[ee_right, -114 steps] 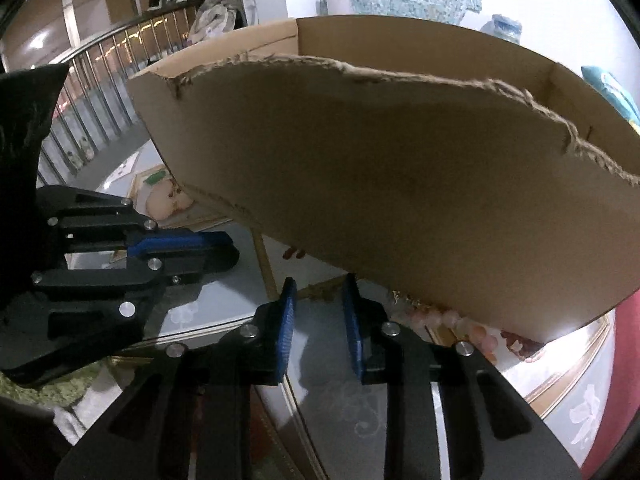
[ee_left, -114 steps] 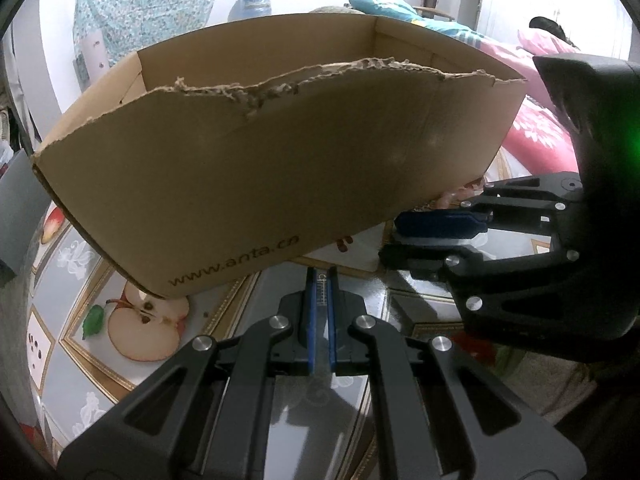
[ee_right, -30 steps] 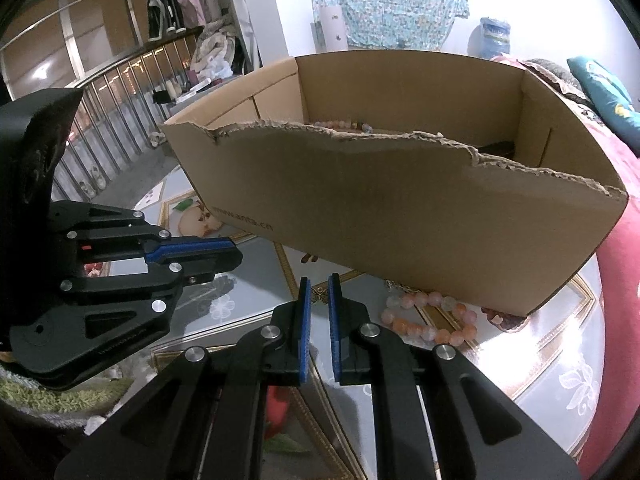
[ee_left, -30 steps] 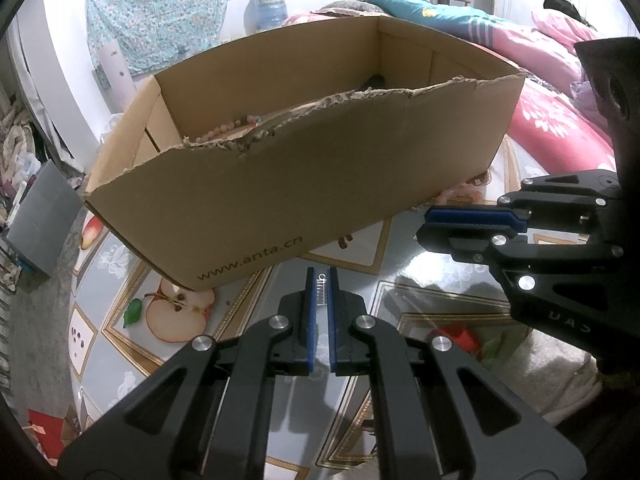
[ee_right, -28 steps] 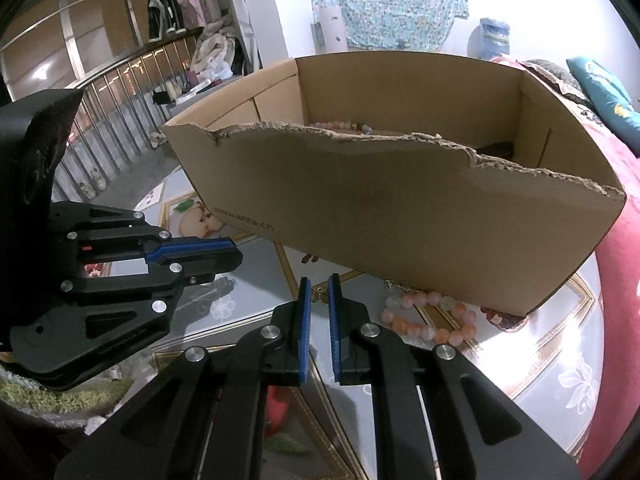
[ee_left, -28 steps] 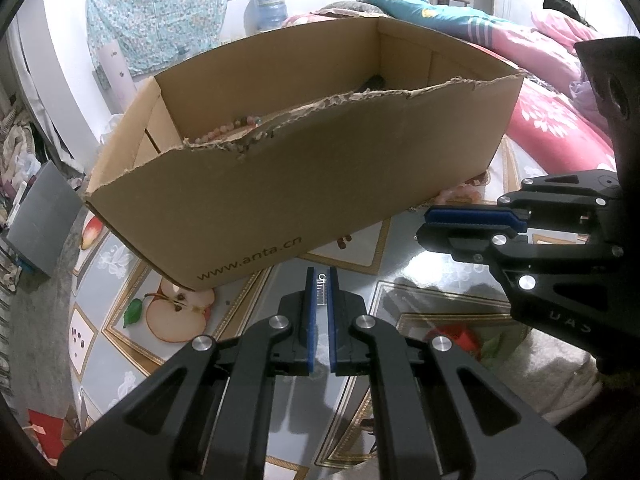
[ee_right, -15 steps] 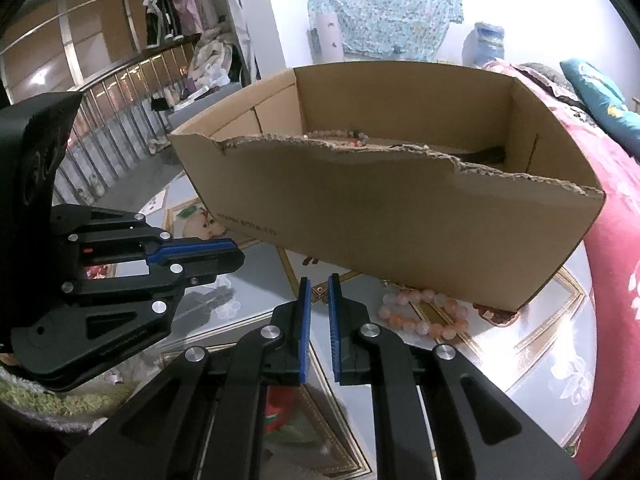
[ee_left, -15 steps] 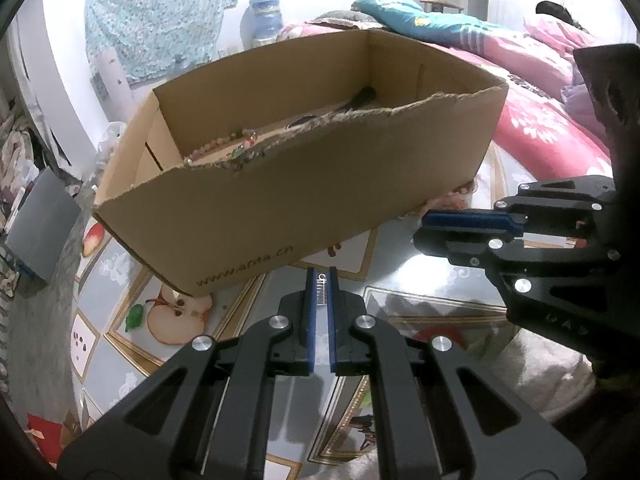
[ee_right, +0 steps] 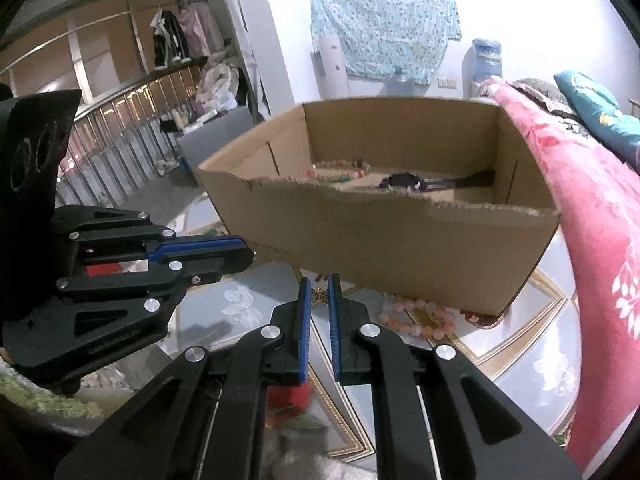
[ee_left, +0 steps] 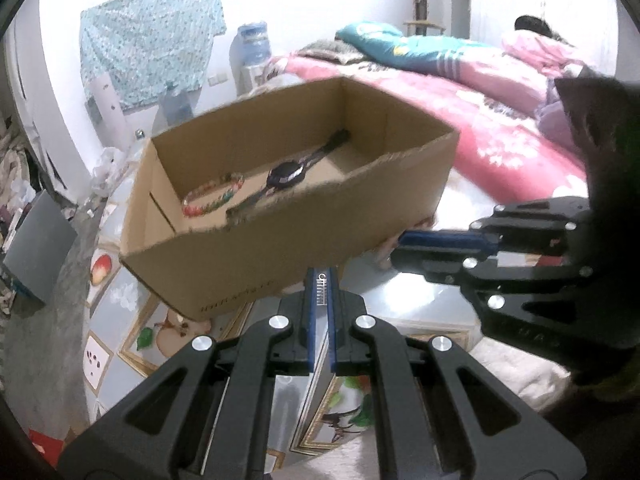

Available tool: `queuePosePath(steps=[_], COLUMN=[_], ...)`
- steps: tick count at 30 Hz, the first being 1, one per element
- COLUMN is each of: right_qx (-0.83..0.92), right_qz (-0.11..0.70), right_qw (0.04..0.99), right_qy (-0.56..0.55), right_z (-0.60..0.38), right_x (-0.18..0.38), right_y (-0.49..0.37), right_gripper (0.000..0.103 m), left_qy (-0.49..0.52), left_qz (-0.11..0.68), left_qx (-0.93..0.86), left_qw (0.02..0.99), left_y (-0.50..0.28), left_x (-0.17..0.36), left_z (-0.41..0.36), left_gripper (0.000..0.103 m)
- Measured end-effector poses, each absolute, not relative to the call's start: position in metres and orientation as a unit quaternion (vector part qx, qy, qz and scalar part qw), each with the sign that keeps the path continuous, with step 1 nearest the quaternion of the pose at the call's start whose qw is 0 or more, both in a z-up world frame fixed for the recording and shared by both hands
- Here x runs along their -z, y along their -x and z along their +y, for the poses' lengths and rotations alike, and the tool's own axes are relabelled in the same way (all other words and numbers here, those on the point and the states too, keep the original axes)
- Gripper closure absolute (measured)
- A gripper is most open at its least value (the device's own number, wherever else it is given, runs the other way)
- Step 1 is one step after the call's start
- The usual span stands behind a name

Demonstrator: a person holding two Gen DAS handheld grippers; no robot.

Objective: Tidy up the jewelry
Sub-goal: 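Open both grippers over the box to drop the small pieces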

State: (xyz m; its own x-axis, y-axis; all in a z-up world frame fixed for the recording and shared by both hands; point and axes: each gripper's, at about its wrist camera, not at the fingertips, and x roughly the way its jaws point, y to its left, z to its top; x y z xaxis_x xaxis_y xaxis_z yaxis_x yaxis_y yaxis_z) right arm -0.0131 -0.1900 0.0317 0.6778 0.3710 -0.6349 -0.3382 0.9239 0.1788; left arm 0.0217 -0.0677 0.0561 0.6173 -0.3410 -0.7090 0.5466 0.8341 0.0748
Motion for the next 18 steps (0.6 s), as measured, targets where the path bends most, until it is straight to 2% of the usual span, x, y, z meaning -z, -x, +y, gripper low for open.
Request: queuePosePath(steps=[10, 18], right_qx=[-0.192, -0.165], right_qz=[0.311, 0.318], right_qw=[0.93, 0.932], right_qy=[-0.044, -0.047], right_z=[-0.207, -0.225], right_x=[-0.071, -0.079], right_y=[0.005, -0.046], right_gripper=[0.094, 0.094], left_qy=[-0.127, -0.117], left_qz=[0.317, 0.335], left_qx=[0.279, 0.26], left_qw=[0.898, 0.898], left_y=[-0.034, -0.087], left_x=[-0.1, -0.093], left_z=[-0.069, -0.066], left_gripper=[0.099, 0.099])
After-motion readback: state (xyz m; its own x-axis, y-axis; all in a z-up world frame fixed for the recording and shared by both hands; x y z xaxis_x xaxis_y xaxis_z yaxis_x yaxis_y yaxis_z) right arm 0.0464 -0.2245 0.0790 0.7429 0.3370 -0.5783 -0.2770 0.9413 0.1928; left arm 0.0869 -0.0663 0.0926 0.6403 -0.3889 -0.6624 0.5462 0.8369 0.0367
